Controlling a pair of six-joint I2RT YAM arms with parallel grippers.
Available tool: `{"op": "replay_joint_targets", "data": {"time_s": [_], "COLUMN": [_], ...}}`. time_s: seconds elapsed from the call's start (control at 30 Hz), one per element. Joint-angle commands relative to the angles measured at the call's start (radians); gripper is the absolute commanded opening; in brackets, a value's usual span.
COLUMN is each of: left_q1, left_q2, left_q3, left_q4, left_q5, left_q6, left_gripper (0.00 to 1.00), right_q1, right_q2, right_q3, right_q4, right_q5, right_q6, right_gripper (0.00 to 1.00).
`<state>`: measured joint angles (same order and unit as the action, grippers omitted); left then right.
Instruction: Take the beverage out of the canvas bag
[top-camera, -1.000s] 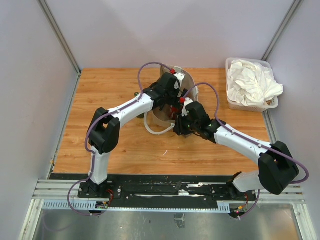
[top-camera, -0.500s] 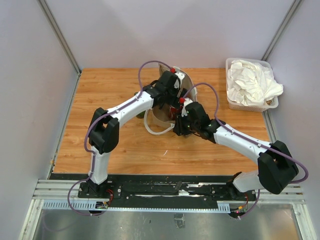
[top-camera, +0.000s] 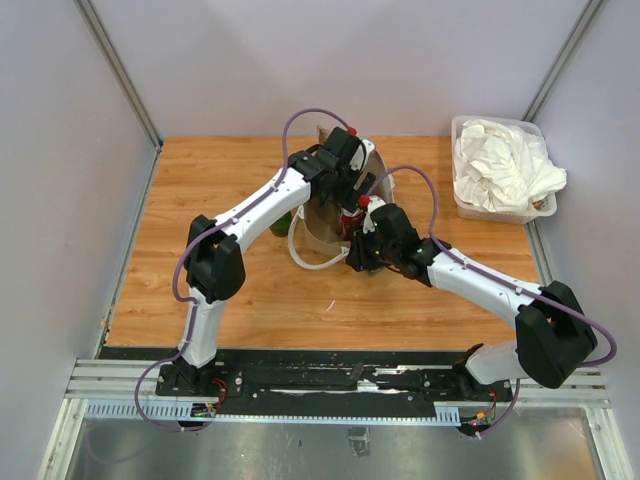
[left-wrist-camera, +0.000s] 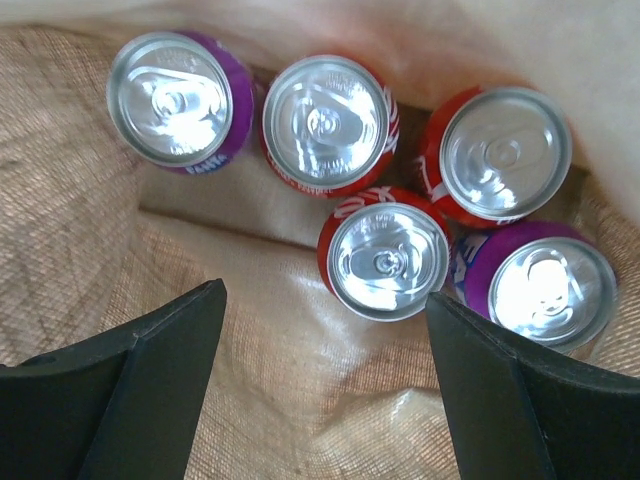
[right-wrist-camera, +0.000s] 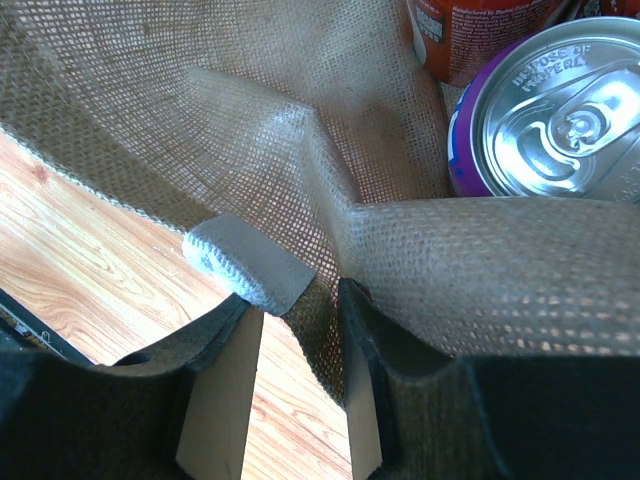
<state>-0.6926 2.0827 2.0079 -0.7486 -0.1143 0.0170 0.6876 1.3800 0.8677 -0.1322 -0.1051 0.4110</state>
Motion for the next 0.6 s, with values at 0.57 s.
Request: {"op": "replay_joint_targets", "data": {"time_s": [0.57], "left_q1": [-0.010], "left_q2": [0.024], "left_q3": [-0.122], "left_q4": [0.037], "left_q5": [0.059], "left_q6": [0.046], "left_gripper": [0.83], "right_q1": [0.014], "right_q2": [0.056], "right_q3": [-0.016], "right_q4": [-0.190], "right_q5": [0.001], "right_q6": [-0.003], "right_gripper": [0.37]}}
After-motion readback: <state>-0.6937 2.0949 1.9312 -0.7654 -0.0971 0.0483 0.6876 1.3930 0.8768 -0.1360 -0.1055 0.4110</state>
